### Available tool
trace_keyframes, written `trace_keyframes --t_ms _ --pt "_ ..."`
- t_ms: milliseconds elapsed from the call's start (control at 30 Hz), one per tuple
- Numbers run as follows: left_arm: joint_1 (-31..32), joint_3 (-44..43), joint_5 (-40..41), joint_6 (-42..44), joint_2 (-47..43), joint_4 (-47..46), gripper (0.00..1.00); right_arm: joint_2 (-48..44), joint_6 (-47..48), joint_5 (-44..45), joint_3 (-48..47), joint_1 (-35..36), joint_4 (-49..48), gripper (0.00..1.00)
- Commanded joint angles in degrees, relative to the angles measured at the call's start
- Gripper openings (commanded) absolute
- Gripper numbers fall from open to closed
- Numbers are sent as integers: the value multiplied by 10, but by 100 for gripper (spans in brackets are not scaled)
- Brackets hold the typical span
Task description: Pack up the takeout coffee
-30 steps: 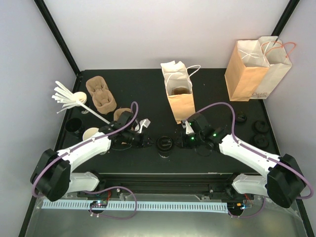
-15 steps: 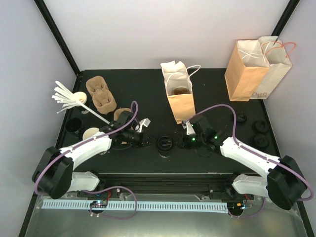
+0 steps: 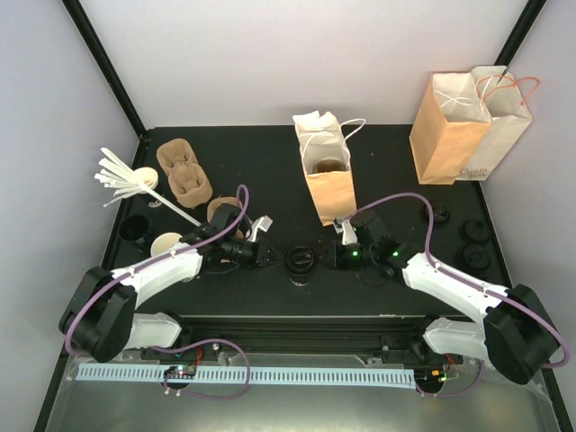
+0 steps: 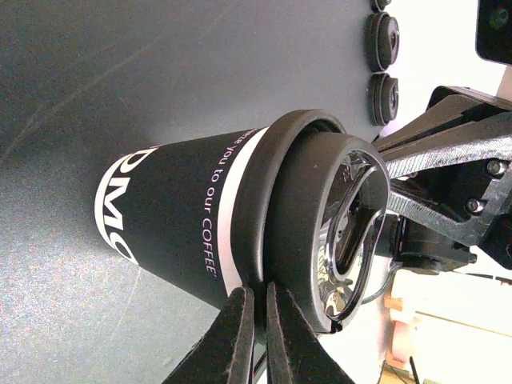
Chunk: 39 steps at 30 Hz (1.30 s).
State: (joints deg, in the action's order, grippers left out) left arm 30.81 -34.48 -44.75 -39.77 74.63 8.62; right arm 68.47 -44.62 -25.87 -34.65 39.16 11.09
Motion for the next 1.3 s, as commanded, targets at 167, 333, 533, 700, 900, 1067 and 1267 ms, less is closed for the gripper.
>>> trace_keyframes --t_ms 167,333,533,700,900,1067,1267 --pt "30 -40 85 32 18 98 12 43 84 115 -125 24 212 13" --pt "29 -86 89 32 -5 125 27 59 138 155 -217 25 298 20" --pt "27 -121 92 36 -31 152 39 59 162 173 -260 26 343 33" --pt "24 -126 91 35 -45 156 43 61 178 194 -286 57 375 51" --pt "11 -143 107 59 -58 186 44 83 247 220 -314 109 389 81" --pt "-18 -157 125 87 -84 223 46 125 309 235 -350 141 414 83" --pt "-48 -168 149 110 -118 257 48 194 304 304 -398 180 462 99"
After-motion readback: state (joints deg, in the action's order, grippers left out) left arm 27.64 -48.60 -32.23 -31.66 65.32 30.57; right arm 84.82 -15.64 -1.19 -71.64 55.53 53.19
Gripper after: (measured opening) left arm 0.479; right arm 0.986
